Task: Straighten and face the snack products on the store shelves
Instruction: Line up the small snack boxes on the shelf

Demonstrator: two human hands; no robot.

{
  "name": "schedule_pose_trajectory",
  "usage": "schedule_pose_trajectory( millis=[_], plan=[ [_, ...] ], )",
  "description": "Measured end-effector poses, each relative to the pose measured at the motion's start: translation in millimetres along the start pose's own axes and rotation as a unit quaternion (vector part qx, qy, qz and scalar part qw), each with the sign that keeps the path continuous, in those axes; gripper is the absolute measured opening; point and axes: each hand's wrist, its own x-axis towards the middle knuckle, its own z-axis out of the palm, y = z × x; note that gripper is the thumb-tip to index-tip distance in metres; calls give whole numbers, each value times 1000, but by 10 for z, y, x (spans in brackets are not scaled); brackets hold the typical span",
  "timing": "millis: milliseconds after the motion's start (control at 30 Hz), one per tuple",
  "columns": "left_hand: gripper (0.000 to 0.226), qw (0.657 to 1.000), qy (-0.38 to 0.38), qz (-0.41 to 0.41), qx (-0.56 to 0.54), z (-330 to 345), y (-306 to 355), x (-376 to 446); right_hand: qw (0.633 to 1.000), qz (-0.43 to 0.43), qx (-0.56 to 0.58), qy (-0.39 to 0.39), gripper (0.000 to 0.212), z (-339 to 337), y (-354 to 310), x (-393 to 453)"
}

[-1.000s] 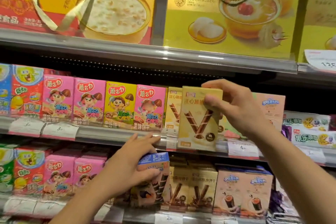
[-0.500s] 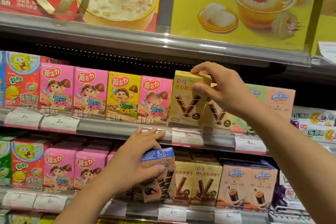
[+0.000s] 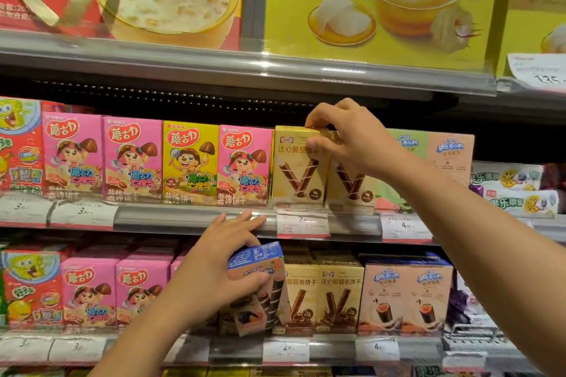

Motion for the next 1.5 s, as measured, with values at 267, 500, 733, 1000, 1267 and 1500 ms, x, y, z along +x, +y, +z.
schedule_pose_trajectory(
  millis=[267,500,733,1000,1267,1500],
  plan=[
    [29,1000,-3,-6,1,2,19,0,999,8,40,-9,25,-8,76,-4],
    [31,1000,-11,-8,3,-8,24,9,997,-21,-65,-38,46,-11,147,3],
    [31,999,-44,-8,13,-73,34,24,997,-49,40,35,30,-66,-26,-604],
    [43,996,-55,-32,61,-68,190,38,988,-40,130,-76,38,424,-358,-1562],
    [49,995,-63,12,73,395,698,-189,970,64,220,-76,68,766,-437,-2305],
    [47,992,-111,16,61,977,848,-550,955,134,260,-56,52,989,-298,-3032]
  ],
)
